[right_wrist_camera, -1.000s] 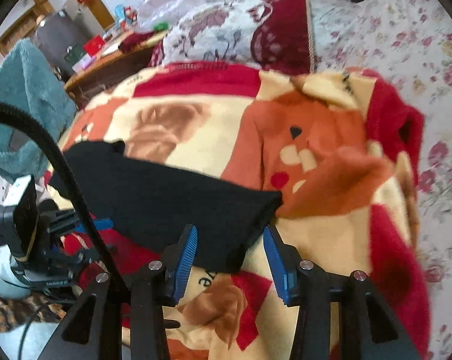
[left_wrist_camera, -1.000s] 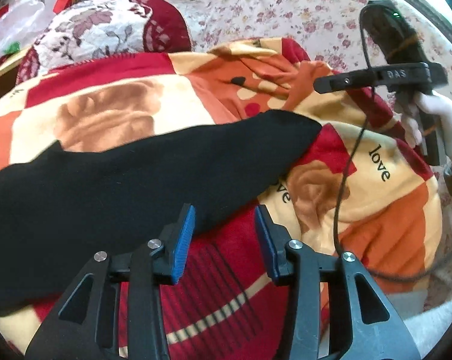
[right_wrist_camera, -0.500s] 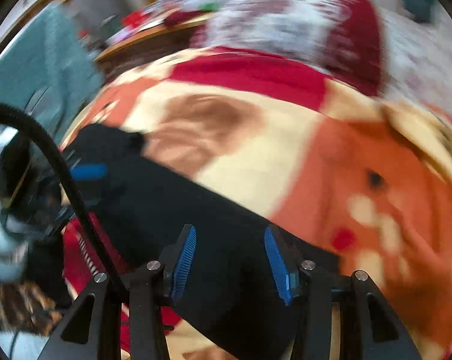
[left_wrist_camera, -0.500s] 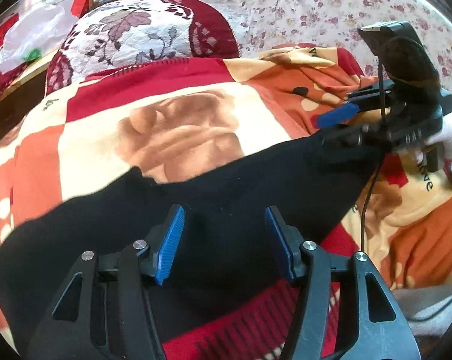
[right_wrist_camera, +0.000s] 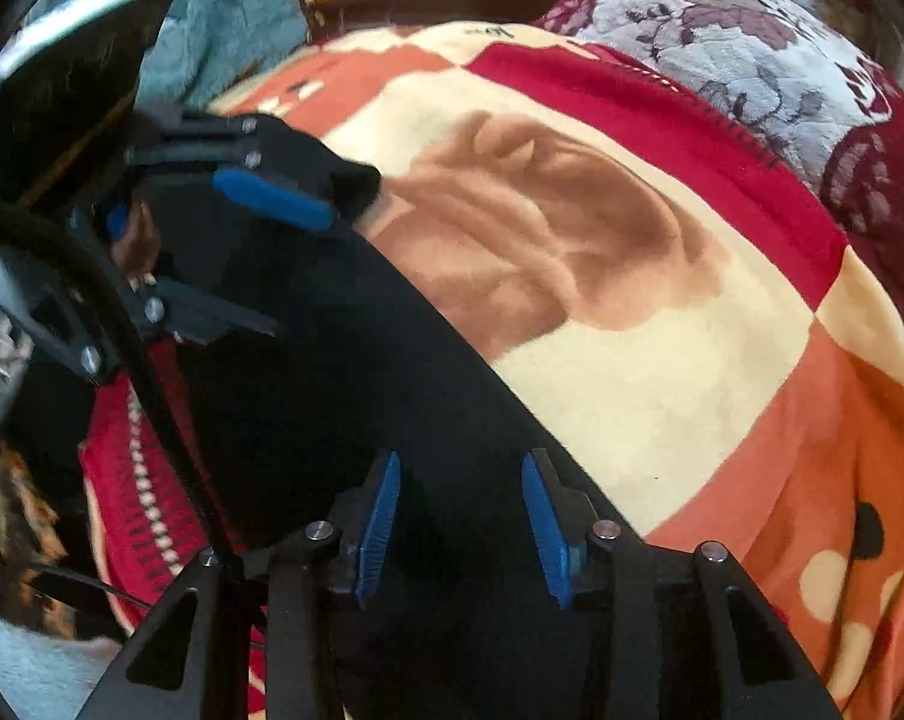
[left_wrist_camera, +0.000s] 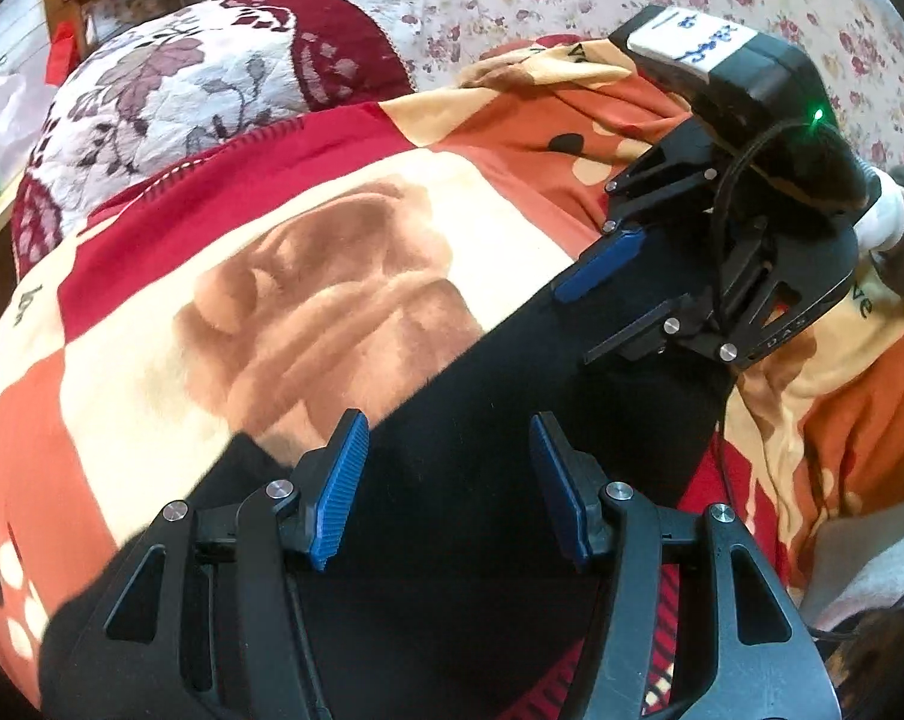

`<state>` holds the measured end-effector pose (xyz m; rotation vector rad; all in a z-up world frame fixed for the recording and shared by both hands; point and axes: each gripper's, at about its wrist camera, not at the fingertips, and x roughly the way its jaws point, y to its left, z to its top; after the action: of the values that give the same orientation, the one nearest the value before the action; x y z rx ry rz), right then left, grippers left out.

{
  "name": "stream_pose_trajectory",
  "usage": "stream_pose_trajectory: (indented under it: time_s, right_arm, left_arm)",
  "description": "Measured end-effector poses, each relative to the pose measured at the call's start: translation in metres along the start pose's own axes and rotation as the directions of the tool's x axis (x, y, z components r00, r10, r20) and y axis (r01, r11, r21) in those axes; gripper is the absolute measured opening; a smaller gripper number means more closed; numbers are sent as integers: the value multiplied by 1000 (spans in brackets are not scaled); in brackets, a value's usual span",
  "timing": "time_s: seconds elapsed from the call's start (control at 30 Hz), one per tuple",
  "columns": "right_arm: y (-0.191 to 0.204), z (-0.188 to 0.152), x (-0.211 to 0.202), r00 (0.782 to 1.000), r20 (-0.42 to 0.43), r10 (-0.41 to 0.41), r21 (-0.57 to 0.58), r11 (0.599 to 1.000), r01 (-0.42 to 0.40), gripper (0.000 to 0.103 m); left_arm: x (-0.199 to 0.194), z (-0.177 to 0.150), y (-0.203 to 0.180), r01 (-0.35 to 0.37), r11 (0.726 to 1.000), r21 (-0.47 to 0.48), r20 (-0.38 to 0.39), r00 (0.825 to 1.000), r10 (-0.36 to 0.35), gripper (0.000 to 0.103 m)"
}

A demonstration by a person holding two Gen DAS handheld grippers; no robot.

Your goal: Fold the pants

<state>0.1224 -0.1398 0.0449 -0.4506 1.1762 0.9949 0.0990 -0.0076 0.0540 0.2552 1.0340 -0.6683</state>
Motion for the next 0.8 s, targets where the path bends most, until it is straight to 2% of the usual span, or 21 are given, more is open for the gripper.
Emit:
stream_pose_trajectory:
  time_s: [0.17, 0.33, 0.5, 0.53, 0.57, 0.63, 0.7, 0.8]
  right_arm:
    - [-8, 1, 5, 1000, -14, 16, 9, 1000, -16, 41]
    - [-11, 5, 10, 1000, -16, 19, 7, 1000, -19, 37]
    - [-13, 13, 14, 998, -45, 32, -22, 999, -33, 37]
    - [-13, 14, 17, 998, -50, 38, -22, 999, -39, 37]
    - [-15, 15, 19, 998, -50, 48, -15, 999, -49, 37]
    - [-16, 16, 22, 997, -38, 70, 7, 998, -69, 27]
    - [-13, 16, 23, 998, -29, 54, 3, 999, -54, 23]
    - [2, 17, 20, 1000, -26, -3, -40, 999, 2, 12]
  left_arm:
    - [15, 7, -6, 38, 997, 62, -50, 998, -35, 56]
    - [30, 5, -13, 39, 993, 113, -95, 995, -28, 56]
    - [29, 7, -2, 99, 994, 50, -101, 991, -94, 55]
    - [30, 8, 0, 100, 994, 41, -99, 991, -95, 53]
    - [31, 8, 1, 82, 996, 39, -98, 992, -78, 45]
    - [32, 7, 2, 69, 997, 29, -84, 994, -67, 35]
    - [31, 6, 4, 83, 997, 11, -65, 995, -82, 18]
    - [26, 4, 0, 56, 998, 15, -38, 998, -56, 11]
